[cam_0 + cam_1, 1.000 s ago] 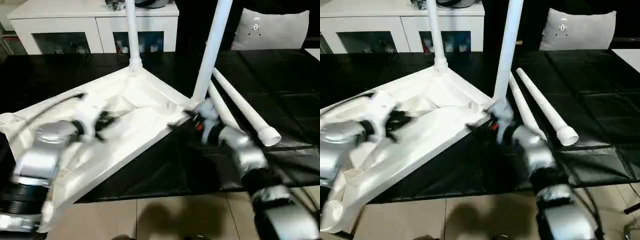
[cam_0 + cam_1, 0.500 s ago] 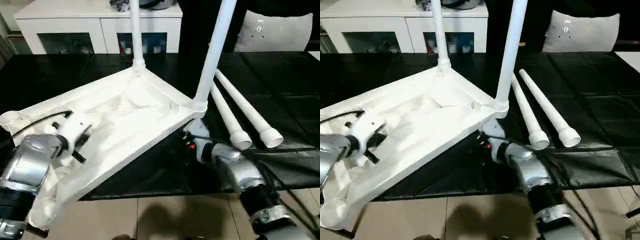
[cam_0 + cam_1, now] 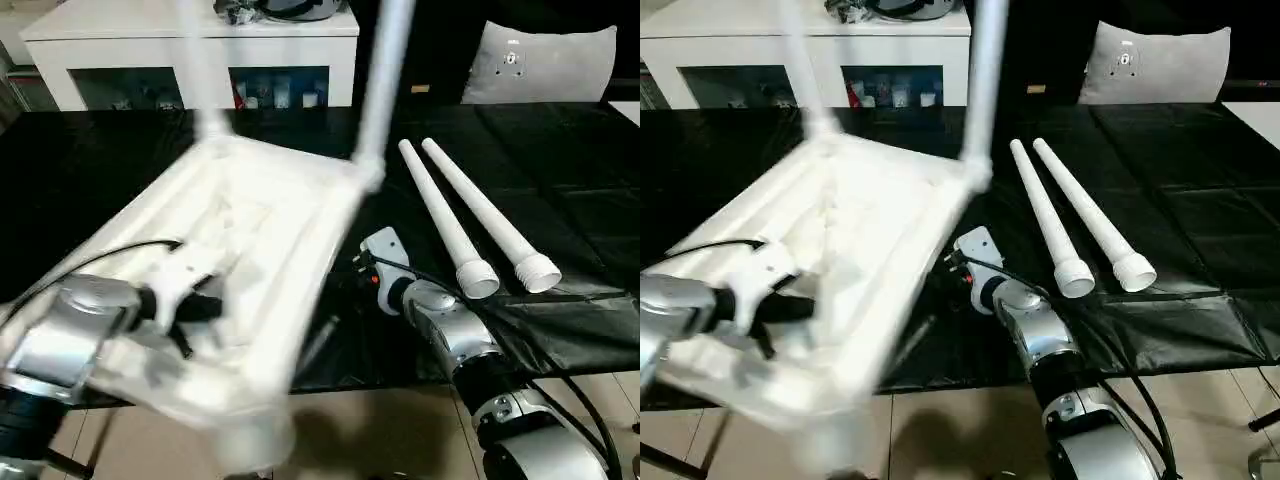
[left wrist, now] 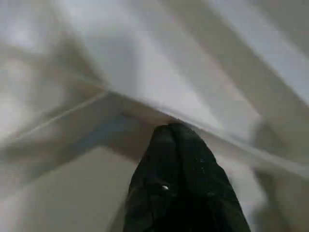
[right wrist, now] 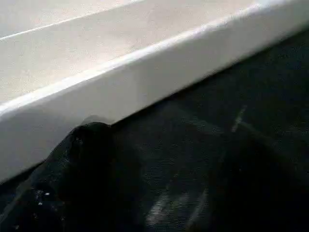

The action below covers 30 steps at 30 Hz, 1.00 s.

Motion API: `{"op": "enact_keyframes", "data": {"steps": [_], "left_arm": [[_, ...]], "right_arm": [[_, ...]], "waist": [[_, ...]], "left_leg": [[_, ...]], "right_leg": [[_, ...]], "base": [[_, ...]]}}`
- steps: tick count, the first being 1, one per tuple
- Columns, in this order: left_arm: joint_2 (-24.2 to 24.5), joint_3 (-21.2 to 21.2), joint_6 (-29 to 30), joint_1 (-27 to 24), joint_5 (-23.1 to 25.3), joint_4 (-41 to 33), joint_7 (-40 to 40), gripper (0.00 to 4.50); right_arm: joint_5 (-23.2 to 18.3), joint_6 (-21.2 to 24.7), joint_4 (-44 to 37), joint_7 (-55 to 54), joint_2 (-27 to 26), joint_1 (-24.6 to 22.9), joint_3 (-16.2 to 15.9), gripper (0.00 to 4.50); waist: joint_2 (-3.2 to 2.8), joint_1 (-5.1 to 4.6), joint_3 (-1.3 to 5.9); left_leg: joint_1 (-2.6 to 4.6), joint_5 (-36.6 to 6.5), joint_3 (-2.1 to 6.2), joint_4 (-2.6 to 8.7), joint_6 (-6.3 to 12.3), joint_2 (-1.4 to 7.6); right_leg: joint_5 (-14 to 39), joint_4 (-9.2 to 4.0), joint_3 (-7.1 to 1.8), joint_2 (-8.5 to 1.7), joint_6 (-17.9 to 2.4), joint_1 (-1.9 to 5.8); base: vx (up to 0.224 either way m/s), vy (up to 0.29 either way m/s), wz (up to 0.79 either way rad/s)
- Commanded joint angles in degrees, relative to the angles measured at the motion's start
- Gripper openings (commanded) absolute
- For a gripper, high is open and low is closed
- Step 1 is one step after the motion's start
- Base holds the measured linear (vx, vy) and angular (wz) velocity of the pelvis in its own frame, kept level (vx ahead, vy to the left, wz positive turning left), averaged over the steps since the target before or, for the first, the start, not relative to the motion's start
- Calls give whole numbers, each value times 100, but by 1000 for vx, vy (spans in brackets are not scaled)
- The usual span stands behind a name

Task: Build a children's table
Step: Rotate table base

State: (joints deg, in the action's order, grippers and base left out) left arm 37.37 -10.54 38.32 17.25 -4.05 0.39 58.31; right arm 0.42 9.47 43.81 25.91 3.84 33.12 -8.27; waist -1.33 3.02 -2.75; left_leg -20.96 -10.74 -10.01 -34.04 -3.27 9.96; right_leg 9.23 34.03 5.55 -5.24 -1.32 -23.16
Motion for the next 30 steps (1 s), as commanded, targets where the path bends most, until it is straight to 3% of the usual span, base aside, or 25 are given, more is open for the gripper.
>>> {"op": "enact_keyframes", "data": {"steps": [1, 12, 14, 15, 16, 17, 19, 25, 26, 27, 28, 30], "left_arm": [[-465, -371, -257, 236, -309, -125, 184, 3], [-1562, -142, -1367, 1332, 369, 1827, -1527, 3], [-1673, -123, -1568, 1510, 464, 2166, -1806, 3], [-1868, -45, -1965, 1848, 665, 2894, -2435, 3], [-1868, -45, -1965, 1848, 665, 2894, -2435, 3], [-1961, 17, -2311, 2065, 840, 3416, -2964, 3], [-1983, 27, -2374, 2097, 862, 3484, -3010, 3], [-2064, 34, -2411, 1854, 624, 3079, -2495, 3], [-2019, 13, -2415, 1733, 557, 2939, -2337, 3], [-1933, 12, -2491, 1446, 330, 2546, -2024, 3], [-1933, 12, -2491, 1446, 330, 2546, -2024, 3], [-1866, 12, -2463, 1253, 97, 2186, -1732, 3]], "right_arm": [[-18, -217, 77, 85, -286, 255, -191, 450], [132, -518, 307, -430, -45, 481, 82, 450], [111, -535, 297, -528, 18, 524, 178, 450], [78, -623, 288, -695, 146, 613, 359, 450], [78, -623, 288, -695, 146, 613, 359, 450], [84, -684, 213, -828, 259, 654, 462, 450], [95, -681, 142, -872, 316, 657, 494, 450], [173, -268, -142, -1177, 553, 729, 674, 450], [159, 44, -156, -1240, 629, 805, 743, 450], [141, 723, -80, -1331, 828, 1037, 866, 450], [141, 723, -80, -1331, 828, 1037, 866, 450], [63, 1057, -24, -1276, 942, 1168, 942, 450]], "waist": [[-80, -14, 339], [-42, -43, 364], [-60, -57, 381], [-60, -56, 395], [-85, -40, 412], [-93, -30, 424], [-74, -6, 421], [-58, 34, 398], [-56, 30, 396], [-22, 19, 391], [-37, 6, 389], [-48, 13, 375]], "left_leg": [[70, -1742, 122, 494, -110, 295], [36, -1524, 116, 445, 24, 260], [46, -1464, 111, 430, 54, 259], [11, -1299, 119, 423, 103, 268], [50, -1226, 98, 395, 137, 245], [45, -1163, 108, 391, 159, 255], [14, -1096, 109, 390, 233, 262], [28, -1092, 81, 384, 255, 270], [23, -1135, 83, 386, 250, 265], [21, -1187, 91, 400, 238, 273], [19, -1199, 105, 416, 212, 293], [38, -1304, 78, 400, 155, 273]], "right_leg": [[1366, -340, -341, -354, -1252, 267], [1535, -392, -317, -352, -1057, 316], [1381, -386, -313, -341, -1090, 306], [1107, -347, -312, -346, -1174, 332], [911, -351, -304, -316, -1205, 310], [767, -328, -307, -323, -1240, 323], [661, -317, -292, -350, -1267, 356], [841, -329, -297, -349, -1350, 333], [897, -331, -297, -350, -1334, 338], [1050, -342, -297, -358, -1316, 345], [1143, -342, -293, -360, -1350, 357], [1231, -354, -300, -334, -1297, 312]], "base": [[0, 0, 0], [0, 0, 0], [0, 0, 0], [0, 0, 0], [0, 0, 0], [0, 0, 0], [0, 0, 0], [0, 0, 0], [0, 0, 0], [0, 0, 0], [0, 0, 0], [0, 0, 0]]}}
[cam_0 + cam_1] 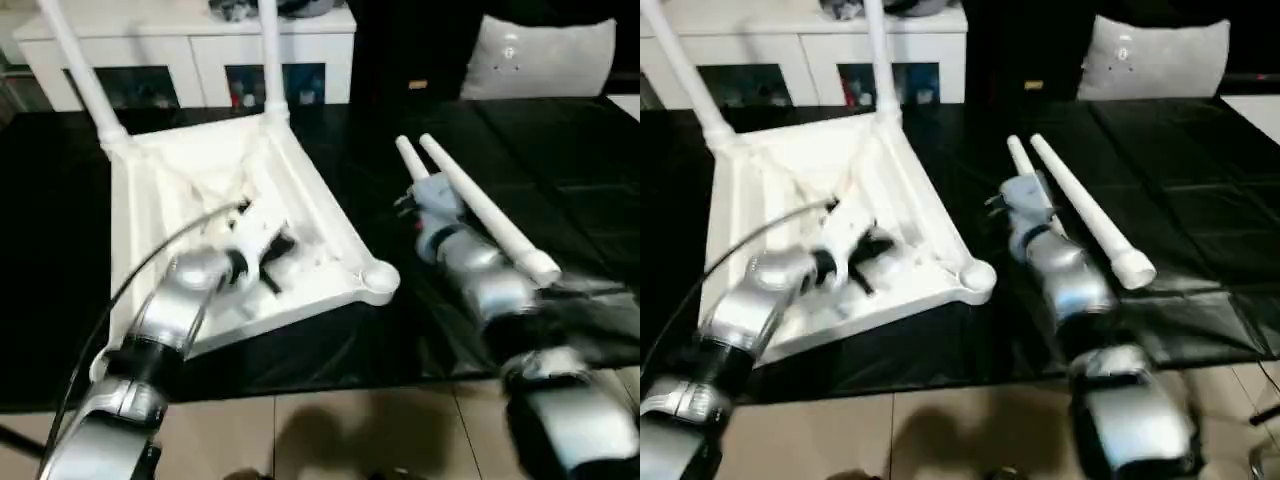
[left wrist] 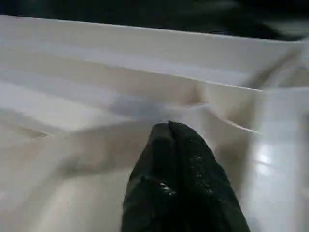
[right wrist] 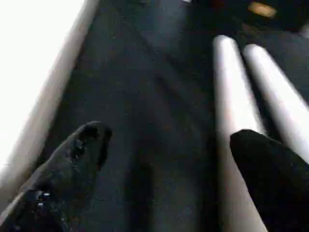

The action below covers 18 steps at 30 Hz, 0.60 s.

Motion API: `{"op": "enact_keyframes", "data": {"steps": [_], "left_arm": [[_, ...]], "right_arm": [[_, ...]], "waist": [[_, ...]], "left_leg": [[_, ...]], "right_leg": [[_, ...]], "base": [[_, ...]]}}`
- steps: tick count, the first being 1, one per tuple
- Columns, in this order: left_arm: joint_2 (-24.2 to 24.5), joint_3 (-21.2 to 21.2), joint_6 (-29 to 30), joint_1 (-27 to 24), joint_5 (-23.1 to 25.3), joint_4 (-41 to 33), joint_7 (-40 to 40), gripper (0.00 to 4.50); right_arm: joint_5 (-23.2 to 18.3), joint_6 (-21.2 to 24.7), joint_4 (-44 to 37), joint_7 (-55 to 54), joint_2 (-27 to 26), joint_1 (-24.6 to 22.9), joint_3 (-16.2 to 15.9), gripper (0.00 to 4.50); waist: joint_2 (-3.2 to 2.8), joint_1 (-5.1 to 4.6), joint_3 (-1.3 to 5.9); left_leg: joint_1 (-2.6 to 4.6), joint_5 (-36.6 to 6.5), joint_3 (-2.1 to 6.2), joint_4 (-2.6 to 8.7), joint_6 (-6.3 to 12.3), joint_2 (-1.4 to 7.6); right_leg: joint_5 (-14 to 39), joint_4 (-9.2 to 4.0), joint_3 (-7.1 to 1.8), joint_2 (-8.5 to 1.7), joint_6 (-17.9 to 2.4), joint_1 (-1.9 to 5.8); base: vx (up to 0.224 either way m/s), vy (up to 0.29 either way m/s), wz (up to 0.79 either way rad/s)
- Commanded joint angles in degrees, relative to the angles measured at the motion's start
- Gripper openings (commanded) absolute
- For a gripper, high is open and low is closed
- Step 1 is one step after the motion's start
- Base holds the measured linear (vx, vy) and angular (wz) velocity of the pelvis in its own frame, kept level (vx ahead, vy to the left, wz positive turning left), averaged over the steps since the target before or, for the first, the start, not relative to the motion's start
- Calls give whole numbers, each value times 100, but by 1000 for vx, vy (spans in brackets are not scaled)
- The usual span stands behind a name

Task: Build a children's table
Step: Rotate table base, then pick table leg

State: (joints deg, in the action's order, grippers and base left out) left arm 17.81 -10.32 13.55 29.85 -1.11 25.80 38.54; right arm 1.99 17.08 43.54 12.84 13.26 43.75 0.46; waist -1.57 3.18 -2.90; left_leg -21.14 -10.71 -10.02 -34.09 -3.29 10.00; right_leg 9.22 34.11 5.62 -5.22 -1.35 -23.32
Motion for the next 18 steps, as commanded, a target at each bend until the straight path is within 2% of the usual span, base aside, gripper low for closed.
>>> {"op": "enact_keyframes", "data": {"steps": [1, 3, 5, 6, 7, 8, 10, 11, 17, 18], "left_arm": [[104, -16, 35, -25, -213, -398, 278, 42], [411, -114, 436, -416, -493, -1331, 882, 42], [521, -131, 548, -537, -581, -1635, 1059, 54], [569, -130, 576, -589, -630, -1768, 1149, 81], [712, -197, 720, -684, -738, -2099, 1380, 81], [758, -224, 761, -714, -766, -2203, 1452, 87], [836, -273, 881, -754, -835, -2381, 1575, 108], [889, -322, 956, -778, -841, -2498, 1616, 123], [1043, -437, 1255, -886, -814, -2876, 1698, 159], [1056, -442, 1284, -893, -817, -2906, 1699, 167]], "right_arm": [[-98, 312, 12, 38, 9, 116, 72, 450], [-140, 628, 302, 182, 239, 385, 128, 450], [-125, 726, 468, 204, 322, 503, 139, 450], [-110, 810, 540, 211, 356, 560, 139, 450], [-83, 1002, 827, 334, 448, 710, 107, 450], [-72, 1088, 903, 367, 471, 753, 101, 450], [-30, 1284, 1081, 409, 514, 842, 71, 450], [-24, 1397, 1206, 475, 541, 886, 63, 450], [-28, 1893, 1578, 671, 670, 1053, -1, 450], [-23, 1932, 1621, 713, 679, 1071, -15, 431]], "waist": [[-8, 10, 394], [17, 17, 384], [-5, 8, 377], [-12, 6, 386], [32, -4, 379], [15, 0, 388], [3, 7, 374], [19, 16, 367], [17, 19, 381], [17, 13, 384]], "left_leg": [[59, -1335, 87, 407, 138, 276], [61, -1307, 87, 417, 122, 298], [67, -1299, 72, 411, 117, 295], [62, -1256, 77, 399, 93, 283], [66, -1278, 55, 400, 109, 276], [58, -1254, 75, 397, 102, 282], [64, -1252, 60, 394, 98, 278], [60, -1231, 49, 392, 104, 277], [41, -1080, 50, 376, 93, 275], [40, -1080, 51, 373, 99, 272]], "right_leg": [[1300, -348, -311, -360, -1261, 335], [1359, -346, -316, -371, -1257, 323], [1289, -349, -316, -349, -1300, 304], [1222, -320, -313, -347, -1326, 317], [1244, -332, -313, -331, -1327, 303], [1233, -304, -311, -347, -1354, 322], [1287, -317, -311, -330, -1343, 314], [1289, -320, -312, -325, -1333, 311], [1185, -297, -306, -325, -1327, 333], [1175, -289, -297, -312, -1342, 333]], "base": [[0, 0, 0], [0, 0, 0], [0, 0, 0], [0, 0, 0], [0, 0, 0], [0, 0, 0], [0, 0, 0], [0, 0, 0], [0, 0, 0], [0, 0, 0]]}}
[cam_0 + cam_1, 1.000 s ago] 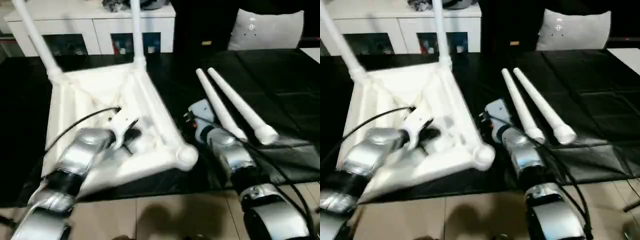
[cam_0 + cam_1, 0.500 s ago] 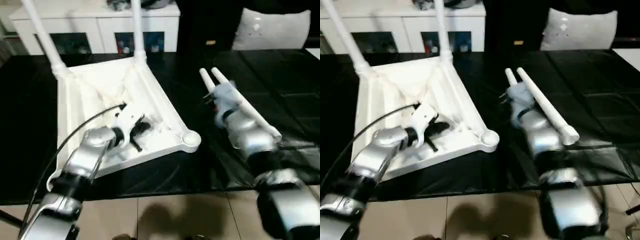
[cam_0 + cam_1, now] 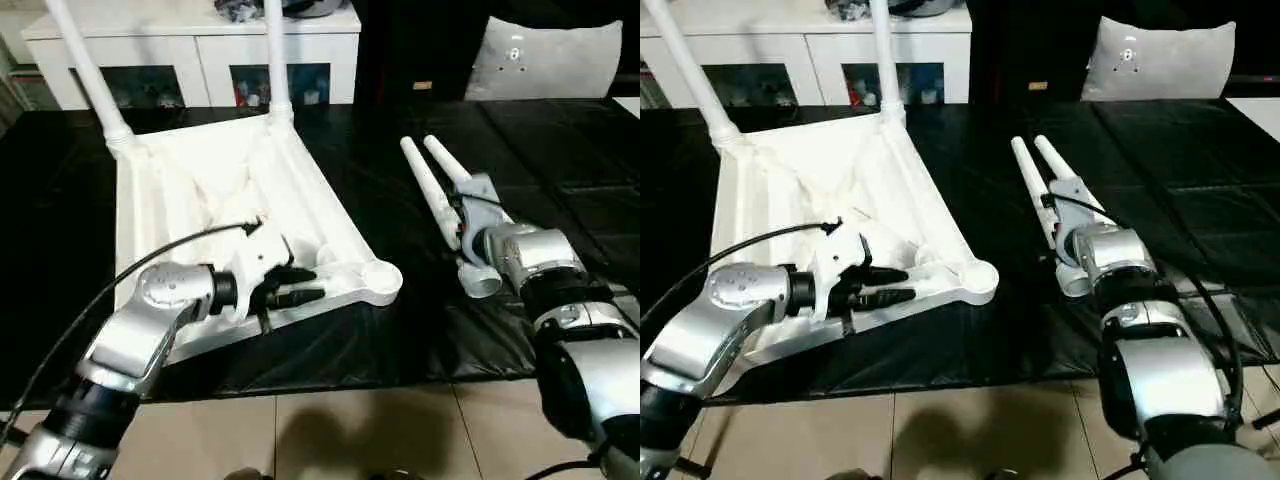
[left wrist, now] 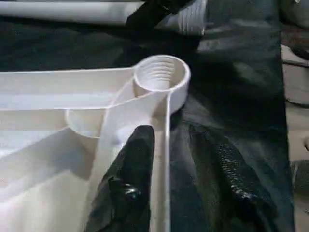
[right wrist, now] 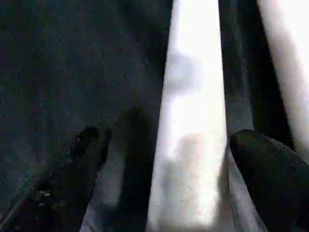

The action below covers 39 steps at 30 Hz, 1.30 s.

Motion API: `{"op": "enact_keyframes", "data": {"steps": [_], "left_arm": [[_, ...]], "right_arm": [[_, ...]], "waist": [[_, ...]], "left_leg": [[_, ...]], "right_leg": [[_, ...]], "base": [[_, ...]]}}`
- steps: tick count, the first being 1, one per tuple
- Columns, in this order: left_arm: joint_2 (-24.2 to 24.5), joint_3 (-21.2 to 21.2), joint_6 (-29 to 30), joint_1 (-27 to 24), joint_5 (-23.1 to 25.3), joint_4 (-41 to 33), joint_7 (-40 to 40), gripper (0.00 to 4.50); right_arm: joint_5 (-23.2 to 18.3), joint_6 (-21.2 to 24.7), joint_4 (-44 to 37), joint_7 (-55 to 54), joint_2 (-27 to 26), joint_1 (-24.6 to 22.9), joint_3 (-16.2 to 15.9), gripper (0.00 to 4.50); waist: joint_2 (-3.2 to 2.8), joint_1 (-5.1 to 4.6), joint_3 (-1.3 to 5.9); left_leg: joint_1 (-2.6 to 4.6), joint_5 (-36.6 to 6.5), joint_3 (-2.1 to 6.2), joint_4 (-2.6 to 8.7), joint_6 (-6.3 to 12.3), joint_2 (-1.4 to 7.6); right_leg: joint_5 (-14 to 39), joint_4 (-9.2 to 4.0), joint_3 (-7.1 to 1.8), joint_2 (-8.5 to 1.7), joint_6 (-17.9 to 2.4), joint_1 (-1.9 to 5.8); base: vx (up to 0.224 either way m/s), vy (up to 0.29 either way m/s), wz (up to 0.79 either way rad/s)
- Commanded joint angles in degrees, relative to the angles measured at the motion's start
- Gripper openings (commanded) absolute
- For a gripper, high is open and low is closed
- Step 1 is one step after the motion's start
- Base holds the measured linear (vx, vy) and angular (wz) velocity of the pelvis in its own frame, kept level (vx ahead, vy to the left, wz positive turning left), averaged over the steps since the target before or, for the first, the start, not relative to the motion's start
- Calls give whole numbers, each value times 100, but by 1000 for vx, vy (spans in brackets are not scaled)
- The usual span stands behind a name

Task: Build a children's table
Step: Pick table leg

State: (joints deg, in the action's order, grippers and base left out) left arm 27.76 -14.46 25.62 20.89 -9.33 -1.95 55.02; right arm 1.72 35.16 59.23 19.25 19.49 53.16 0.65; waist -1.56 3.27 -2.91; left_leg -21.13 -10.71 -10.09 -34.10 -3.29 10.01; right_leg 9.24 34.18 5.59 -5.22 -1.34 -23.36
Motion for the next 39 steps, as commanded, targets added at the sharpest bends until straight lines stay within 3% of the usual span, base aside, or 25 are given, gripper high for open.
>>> {"op": "enact_keyframes", "data": {"steps": [1, 6, 7, 13, 14, 18, 26, 29, 30, 34, 39], "left_arm": [[70, -33, 85, 0, 8, -144, 52, 169], [120, -66, 193, 6, -5, -239, 54, 216], [135, -75, 208, 9, -2, -248, 66, 229], [160, -104, 289, 21, -24, -307, 96, 274], [162, -111, 295, 27, -26, -308, 106, 283], [147, -123, 309, 59, -24, -292, 104, 304], [52, -145, 293, 81, 15, -246, 5, 365], [-25, -99, 274, 104, 33, -202, -108, 383], [-101, -47, 300, 151, 29, -141, -213, 405], [-453, 178, 338, 258, -173, -37, -473, 424], [-1049, 494, 476, 422, -491, 116, -953, 449]], "right_arm": [[17, 181, 80, 101, 71, 125, -54, 420], [74, 369, 211, 293, 139, 108, -104, 375], [79, 397, 223, 338, 148, 93, -115, 369], [73, 476, 261, 518, 201, 47, -169, 325], [78, 479, 264, 536, 206, 40, -178, 320], [122, 461, 278, 574, 224, 23, -213, 295], [83, 479, 229, 578, 199, -1, -181, 240], [-42, 369, 188, 363, 175, -40, 35, 210], [-195, 222, 158, 197, 164, -42, 263, 198], [-621, -318, -110, -23, 100, -84, 797, 189], [-1284, -687, -771, 275, -122, -270, 1399, 186]], "waist": [[19, 3, 374], [20, 15, 374], [-14, 19, 375], [8, 20, 385], [-29, 25, 383], [3, 16, 385], [-18, 21, 383], [-10, 15, 378], [-9, 11, 375], [-1, -3, 386], [47, 5, 415]], "left_leg": [[42, -1115, 50, 371, 104, 266], [41, -1152, 55, 370, 83, 272], [45, -1181, 59, 367, 68, 268], [40, -1156, 58, 359, 68, 266], [44, -1171, 64, 361, 61, 269], [47, -1200, 57, 357, 54, 266], [45, -1238, 65, 354, 46, 266], [52, -1311, 67, 354, 16, 266], [52, -1347, 70, 358, 1, 267], [54, -1370, 68, 347, -1, 249], [9, -1055, 54, 326, 230, 240]], "right_leg": [[1232, -313, -296, -308, -1329, 331], [1339, -322, -295, -320, -1288, 327], [1374, -321, -293, -320, -1283, 327], [1266, -313, -289, -312, -1312, 331], [1273, -309, -288, -313, -1317, 329], [1269, -318, -289, -307, -1325, 327], [1325, -314, -288, -311, -1316, 328], [1426, -332, -290, -314, -1287, 322], [1478, -339, -289, -317, -1267, 322], [1488, -360, -291, -327, -1219, 327], [1127, -328, -283, -323, -1281, 366]], "base": [[0, 0, 0], [0, 0, 0], [0, 0, 0], [0, 0, 0], [0, 0, 0], [0, 0, 0], [0, 0, 0], [0, 0, 0], [0, 0, 0], [0, 0, 0], [0, 0, 0]]}}
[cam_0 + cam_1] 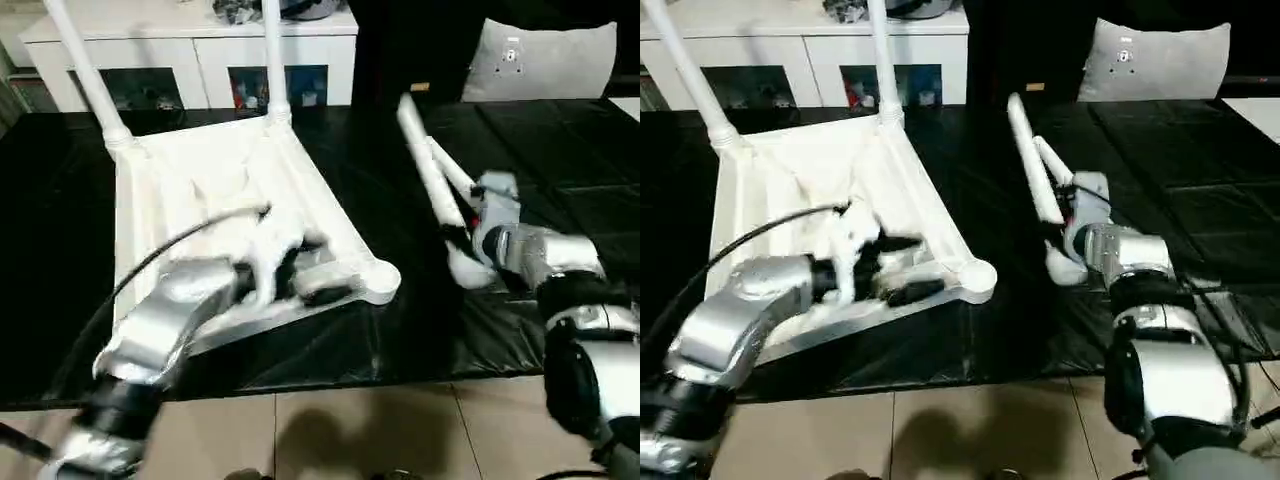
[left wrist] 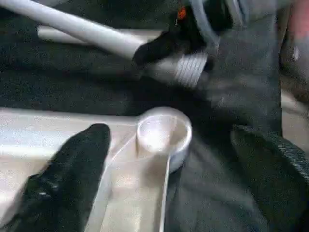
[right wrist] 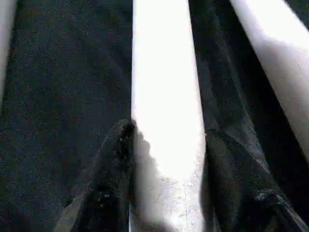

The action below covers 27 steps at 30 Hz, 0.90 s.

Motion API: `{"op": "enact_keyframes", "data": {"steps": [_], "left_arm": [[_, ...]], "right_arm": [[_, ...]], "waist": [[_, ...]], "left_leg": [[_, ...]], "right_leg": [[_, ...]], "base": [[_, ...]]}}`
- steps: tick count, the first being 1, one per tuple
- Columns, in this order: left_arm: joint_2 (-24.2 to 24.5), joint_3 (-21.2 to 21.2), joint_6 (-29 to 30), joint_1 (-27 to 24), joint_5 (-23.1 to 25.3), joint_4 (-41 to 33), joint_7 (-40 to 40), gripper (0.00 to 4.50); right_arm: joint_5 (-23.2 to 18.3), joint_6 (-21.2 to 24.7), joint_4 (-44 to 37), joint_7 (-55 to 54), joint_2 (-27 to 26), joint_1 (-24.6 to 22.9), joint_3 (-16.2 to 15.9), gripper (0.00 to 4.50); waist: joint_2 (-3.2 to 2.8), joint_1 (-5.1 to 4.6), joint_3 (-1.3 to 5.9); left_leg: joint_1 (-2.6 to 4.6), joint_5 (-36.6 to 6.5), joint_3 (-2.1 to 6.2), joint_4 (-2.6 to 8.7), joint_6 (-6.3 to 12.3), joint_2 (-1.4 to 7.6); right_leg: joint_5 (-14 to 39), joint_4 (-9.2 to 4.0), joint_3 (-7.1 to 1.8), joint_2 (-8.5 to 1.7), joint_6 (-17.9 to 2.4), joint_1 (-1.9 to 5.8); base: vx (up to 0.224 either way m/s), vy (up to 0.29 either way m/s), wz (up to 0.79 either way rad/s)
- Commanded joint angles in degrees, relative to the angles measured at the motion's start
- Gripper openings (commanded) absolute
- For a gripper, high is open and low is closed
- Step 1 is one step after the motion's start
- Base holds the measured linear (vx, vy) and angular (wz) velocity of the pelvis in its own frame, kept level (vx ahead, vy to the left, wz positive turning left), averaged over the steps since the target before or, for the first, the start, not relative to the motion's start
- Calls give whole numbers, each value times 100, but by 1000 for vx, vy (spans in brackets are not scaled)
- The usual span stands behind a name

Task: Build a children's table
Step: Pick table leg

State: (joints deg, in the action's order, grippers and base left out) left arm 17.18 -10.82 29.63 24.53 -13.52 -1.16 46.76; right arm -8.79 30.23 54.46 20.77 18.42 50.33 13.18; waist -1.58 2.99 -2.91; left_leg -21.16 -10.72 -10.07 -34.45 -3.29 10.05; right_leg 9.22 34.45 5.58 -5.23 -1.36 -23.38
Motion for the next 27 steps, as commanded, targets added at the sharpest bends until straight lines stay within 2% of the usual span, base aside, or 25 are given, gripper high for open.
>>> {"op": "enact_keyframes", "data": {"steps": [1, 2, 3, 4, 5, 6, 7, 8, 10, 11, 14, 15, 16, 18, 24, 26, 27], "left_arm": [[-238, 294, 145, 141, -212, 114, -360, 450], [-238, 294, 145, 141, -212, 114, -360, 450], [-533, 504, 157, 253, -361, 217, -654, 450], [-682, 617, 121, 319, -432, 277, -801, 450], [-839, 737, 25, 412, -494, 357, -966, 450], [-1016, 887, -25, 517, -586, 435, -1134, 450], [-1016, 887, -25, 517, -586, 435, -1134, 450], [-1271, 1128, 4, 675, -806, 529, -1359, 450], [-1575, 1448, 151, 857, -1204, 589, -1588, 450], [-1589, 1463, 158, 865, -1223, 592, -1598, 450], [-2085, 2069, 534, 1159, -2135, 690, -1930, 450], [-2205, 2226, 657, 1234, -2409, 715, -2004, 450], [-2271, 2312, 728, 1274, -2561, 729, -2045, 450], [-2429, 2447, 933, 1341, -2925, 718, -2092, 450], [-2634, 2630, 1109, 1355, -3433, 551, -2187, 450], [-2632, 2612, 1155, 1341, -3436, 500, -2207, 450], [-2618, 2585, 1137, 1330, -3380, 476, -2226, 432]], "right_arm": [[-575, -442, -616, 390, -155, -104, 402, 186], [-575, -442, -616, 390, -155, -104, 402, 186], [-914, -508, -944, 678, -295, -225, 610, 185], [-1127, -406, -1157, 925, -367, -308, 680, 185], [-1371, -301, -1480, 1252, -463, -438, 698, 185], [-1694, -85, -1907, 1641, -571, -612, 682, 185], [-1694, -85, -1907, 1641, -571, -612, 682, 185], [-2114, 213, -2497, 2118, -718, -864, 612, 185], [-2472, 507, -3035, 2468, -844, -1144, 471, 184], [-2485, 517, -3057, 2482, -849, -1156, 464, 184], [-2766, 686, -3565, 2833, -1002, -1500, 190, 184], [-2829, 731, -3712, 2908, -1058, -1597, 93, 184], [-2868, 761, -3804, 2950, -1093, -1657, 34, 184], [-2974, 897, -4144, 3071, -1173, -1867, -113, 184], [-3065, 1050, -4484, 3091, -1211, -2103, -258, 184], [-3029, 985, -4541, 3066, -1200, -2145, -313, 184], [-2932, 875, -4559, 3006, -1208, -2161, -365, 184]], "waist": [[54, 26, 420], [58, 36, 419], [68, 22, 425], [57, 41, 422], [83, 53, 420], [76, 81, 422], [77, 98, 429], [85, 89, 422], [88, 146, 427], [93, 144, 425], [97, 212, 405], [68, 260, 401], [85, 261, 407], [78, 266, 403], [73, 289, 405], [75, 293, 403], [75, 298, 400]], "left_leg": [[2, -999, 36, 349, 318, 232], [3, -965, 48, 344, 349, 240], [-7, -885, 51, 351, 414, 234], [12, -896, 45, 339, 448, 234], [11, -898, 49, 343, 507, 247], [10, -868, 55, 345, 564, 251], [15, -827, 65, 348, 600, 265], [0, -824, 70, 360, 615, 262], [5, -759, 66, 346, 651, 265], [1, -744, 57, 344, 641, 264], [9, -855, 52, 350, 548, 251], [10, -881, 69, 358, 491, 256], [11, -883, 64, 359, 476, 259], [2, -901, 82, 376, 451, 263], [-2, -843, 97, 399, 384, 274], [-2, -838, 95, 401, 370, 273], [-2, -829, 92, 402, 363, 266]], "right_leg": [[1068, -357, -288, -328, -1272, 381], [1060, -360, -285, -338, -1272, 375], [1039, -349, -270, -313, -1302, 384], [1061, -368, -271, -317, -1289, 364], [1121, -379, -267, -317, -1278, 374], [1131, -376, -264, -317, -1260, 382], [1104, -373, -263, -318, -1234, 381], [1113, -374, -258, -308, -1240, 382], [1108, -389, -258, -328, -1248, 378], [1108, -385, -264, -323, -1263, 378], [1500, -442, -257, -339, -1152, 359], [1617, -451, -256, -355, -1119, 352], [1609, -454, -258, -343, -1089, 348], [1648, -455, -252, -335, -1012, 344], [1611, -476, -258, -344, -880, 350], [1585, -476, -257, -341, -859, 347], [1615, -482, -259, -344, -832, 347]], "base": [[0, 0, 0], [0, 0, 0], [0, 0, 0], [0, 0, 0], [0, 0, 0], [0, 0, 0], [0, 0, 0], [0, 0, 0], [0, 0, 0], [0, 0, 0], [0, 0, 0], [0, 0, 0], [0, 0, 0], [0, 0, 0], [0, 0, 0], [0, 0, 0], [0, 0, 0]]}}
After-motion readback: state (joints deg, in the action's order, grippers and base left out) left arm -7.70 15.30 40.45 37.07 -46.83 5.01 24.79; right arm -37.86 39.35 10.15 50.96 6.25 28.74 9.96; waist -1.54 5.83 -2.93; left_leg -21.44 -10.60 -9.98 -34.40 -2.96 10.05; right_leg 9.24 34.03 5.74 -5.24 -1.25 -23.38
